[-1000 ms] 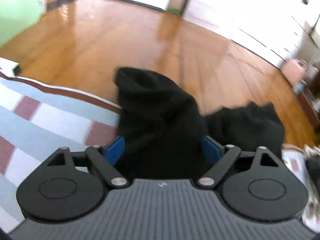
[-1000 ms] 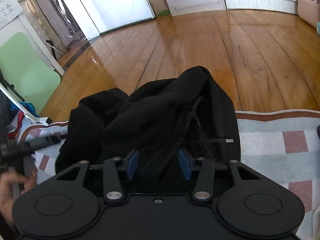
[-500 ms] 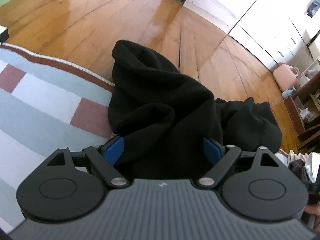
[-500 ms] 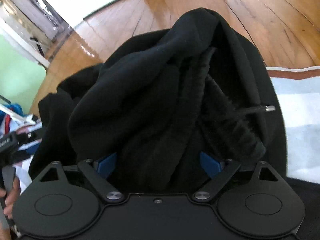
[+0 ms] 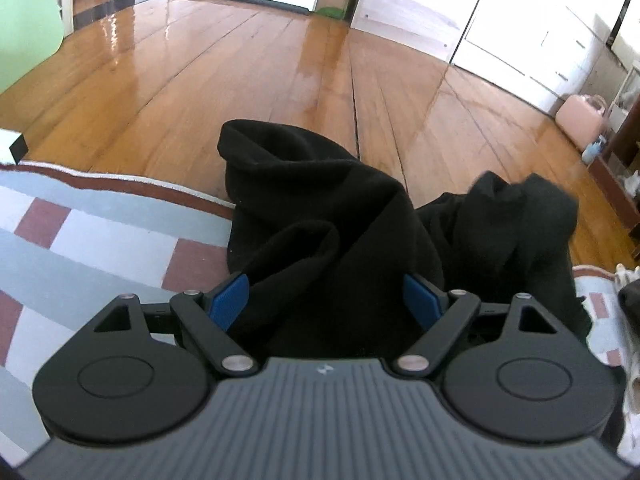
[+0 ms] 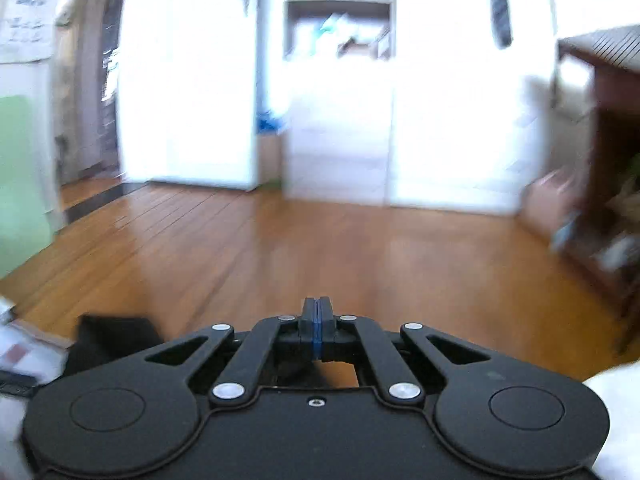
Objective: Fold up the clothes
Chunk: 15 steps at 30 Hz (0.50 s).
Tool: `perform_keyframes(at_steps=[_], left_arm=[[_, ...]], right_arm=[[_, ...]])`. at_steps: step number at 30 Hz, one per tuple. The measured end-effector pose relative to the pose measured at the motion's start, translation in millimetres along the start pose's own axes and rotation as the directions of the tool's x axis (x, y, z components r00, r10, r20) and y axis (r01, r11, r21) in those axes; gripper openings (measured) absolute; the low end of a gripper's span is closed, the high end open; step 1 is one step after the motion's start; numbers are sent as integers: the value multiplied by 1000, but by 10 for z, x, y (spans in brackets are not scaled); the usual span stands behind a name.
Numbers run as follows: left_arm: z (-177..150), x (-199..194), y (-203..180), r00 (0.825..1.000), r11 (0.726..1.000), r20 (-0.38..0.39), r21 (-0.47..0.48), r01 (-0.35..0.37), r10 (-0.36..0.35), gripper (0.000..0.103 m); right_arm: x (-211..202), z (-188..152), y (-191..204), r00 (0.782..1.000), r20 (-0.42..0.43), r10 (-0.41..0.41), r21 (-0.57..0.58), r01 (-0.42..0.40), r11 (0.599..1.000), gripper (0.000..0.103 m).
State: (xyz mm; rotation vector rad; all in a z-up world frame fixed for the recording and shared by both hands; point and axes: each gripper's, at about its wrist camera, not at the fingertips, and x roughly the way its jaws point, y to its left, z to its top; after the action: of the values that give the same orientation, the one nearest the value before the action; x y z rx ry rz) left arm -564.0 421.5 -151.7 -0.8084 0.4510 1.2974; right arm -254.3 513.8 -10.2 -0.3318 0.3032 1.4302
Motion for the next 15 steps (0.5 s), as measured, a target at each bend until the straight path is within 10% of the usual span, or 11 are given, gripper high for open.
perform_keyframes(at_steps=[7, 10, 15], left_arm=[[32, -253, 140, 991, 991, 60, -61, 121, -117, 85], [28, -248, 116, 983, 982, 40, -53, 180, -178, 85], [-28, -46, -59, 993, 994, -47, 19, 107, -106, 94]], right_arm=[[151, -418, -106, 959, -245, 142, 106, -119, 987, 13], [221, -710, 252, 930, -313, 193, 30, -194, 981, 44], [336, -864, 816, 900, -370, 228, -156, -302, 940, 65]])
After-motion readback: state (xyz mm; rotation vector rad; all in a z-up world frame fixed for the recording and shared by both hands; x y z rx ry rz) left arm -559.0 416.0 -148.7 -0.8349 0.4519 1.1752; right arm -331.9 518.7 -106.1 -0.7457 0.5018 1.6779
